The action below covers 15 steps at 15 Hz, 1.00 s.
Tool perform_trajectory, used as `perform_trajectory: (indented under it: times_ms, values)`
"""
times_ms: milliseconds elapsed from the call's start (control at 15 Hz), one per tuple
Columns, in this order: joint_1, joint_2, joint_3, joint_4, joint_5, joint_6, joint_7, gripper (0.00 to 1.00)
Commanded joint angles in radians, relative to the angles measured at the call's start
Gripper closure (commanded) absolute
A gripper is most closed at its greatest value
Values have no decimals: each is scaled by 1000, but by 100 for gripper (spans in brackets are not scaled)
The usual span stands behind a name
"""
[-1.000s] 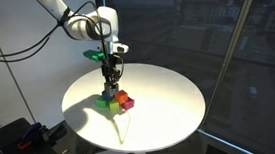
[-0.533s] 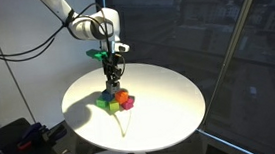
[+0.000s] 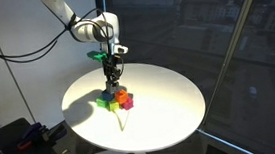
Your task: Pick up the gray block and stack it on top of both the blue block and the orange block
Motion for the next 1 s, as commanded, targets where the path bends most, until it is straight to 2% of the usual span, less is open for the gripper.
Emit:
perform_trajectory:
  times_ms: [0,533,600,667,867,933]
  values:
    - [12,41,-3,60,-18,-39,40,71]
    - [19,82,-11,96,-19,-46,50,71]
    - [18,82,-11,96,-16,-47,51,39]
    - [19,83,-12,96,-16,-46,53,20]
    - [19,81,-12,93,-17,-44,49,0]
    - [18,80,-12,91,-16,-43,48,0]
